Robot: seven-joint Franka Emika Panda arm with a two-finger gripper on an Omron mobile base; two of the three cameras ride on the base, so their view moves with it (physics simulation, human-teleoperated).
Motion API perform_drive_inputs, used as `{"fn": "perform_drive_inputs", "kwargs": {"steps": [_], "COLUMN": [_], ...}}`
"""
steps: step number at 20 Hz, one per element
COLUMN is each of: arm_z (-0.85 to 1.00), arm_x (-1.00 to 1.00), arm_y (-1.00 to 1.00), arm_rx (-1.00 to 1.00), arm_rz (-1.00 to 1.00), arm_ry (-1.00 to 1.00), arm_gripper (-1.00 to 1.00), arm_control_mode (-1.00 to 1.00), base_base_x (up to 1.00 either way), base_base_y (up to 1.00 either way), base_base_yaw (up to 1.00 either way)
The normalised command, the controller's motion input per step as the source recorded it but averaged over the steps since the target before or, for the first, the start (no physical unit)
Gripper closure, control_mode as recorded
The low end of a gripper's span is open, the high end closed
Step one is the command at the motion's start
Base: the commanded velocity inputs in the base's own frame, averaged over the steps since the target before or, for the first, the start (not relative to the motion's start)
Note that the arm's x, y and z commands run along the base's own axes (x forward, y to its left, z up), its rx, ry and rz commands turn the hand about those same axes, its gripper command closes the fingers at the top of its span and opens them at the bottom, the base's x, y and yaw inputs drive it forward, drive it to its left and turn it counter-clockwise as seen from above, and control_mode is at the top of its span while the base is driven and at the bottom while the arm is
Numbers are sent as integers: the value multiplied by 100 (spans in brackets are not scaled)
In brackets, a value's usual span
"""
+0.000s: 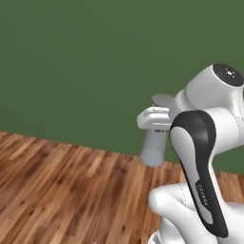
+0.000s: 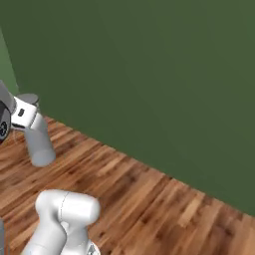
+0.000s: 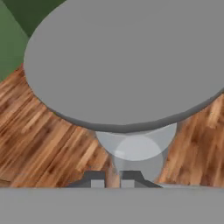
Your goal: There is a tray on the dining counter. Grab the cup, mug, and pitcher and place them on the tray. The pitcher may be placed next to the tray if it cannot fit the tray.
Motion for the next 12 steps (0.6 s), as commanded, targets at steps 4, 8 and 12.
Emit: {"fn": "perform_drive_inputs", "kwargs": {"steps": [4,8,12], "arm_z": [0,0,0], "arm_x": [0,0,0], "arm_y": [0,0,0], "arm_rx": [0,0,0], "arm_rz": [0,0,0], "arm_ry": [0,0,0], "arm_gripper": [100,100,100], "arm_control_mode": [100,100,100], "base_base_x": [31,35,35], "base_base_y": [-16,-14,-16], "base_base_yaw": [90,89,88]}}
